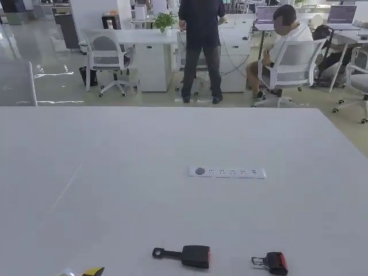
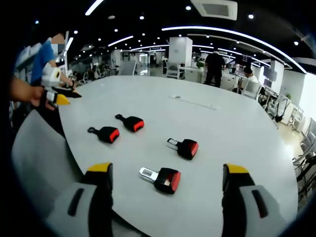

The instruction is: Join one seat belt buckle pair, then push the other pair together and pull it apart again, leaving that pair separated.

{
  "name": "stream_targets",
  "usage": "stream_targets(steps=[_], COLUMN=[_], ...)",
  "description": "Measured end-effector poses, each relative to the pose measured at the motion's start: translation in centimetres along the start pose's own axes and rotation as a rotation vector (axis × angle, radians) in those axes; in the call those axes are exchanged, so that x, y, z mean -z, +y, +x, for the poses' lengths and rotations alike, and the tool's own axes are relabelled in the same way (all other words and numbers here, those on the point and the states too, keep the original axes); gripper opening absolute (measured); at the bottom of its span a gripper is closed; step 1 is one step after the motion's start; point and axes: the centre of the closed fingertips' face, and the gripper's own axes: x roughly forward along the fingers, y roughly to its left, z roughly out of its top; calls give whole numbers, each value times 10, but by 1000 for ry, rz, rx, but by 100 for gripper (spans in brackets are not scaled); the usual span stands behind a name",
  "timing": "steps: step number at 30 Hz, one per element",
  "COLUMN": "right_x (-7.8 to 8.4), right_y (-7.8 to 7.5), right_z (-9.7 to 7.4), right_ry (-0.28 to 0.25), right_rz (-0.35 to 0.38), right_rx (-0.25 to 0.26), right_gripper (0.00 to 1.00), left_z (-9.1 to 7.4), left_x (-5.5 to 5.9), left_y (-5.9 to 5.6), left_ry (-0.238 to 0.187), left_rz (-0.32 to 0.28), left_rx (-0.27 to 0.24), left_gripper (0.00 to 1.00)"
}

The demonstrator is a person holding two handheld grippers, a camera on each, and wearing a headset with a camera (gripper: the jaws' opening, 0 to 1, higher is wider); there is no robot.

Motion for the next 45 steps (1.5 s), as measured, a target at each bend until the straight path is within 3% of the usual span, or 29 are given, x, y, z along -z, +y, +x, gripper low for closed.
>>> stream_targets(steps=[17,29,45], right_x=[2,2,0], right_y=[-4,-3,-4], right_z=[-4,-2,0], right_ry=[4,3,3], right_rz=[-3,2,3], right_rx=[-1,-8,-6], right_gripper=[94,94,94], left_z=[1,2,2], left_x=[-3,-1,-3], left_y=[-14,-9,-10], left_ry=[9,4,-1], left_rz=[9,7,-5], left_rx=[12,6,1], left_gripper=[100,100,100])
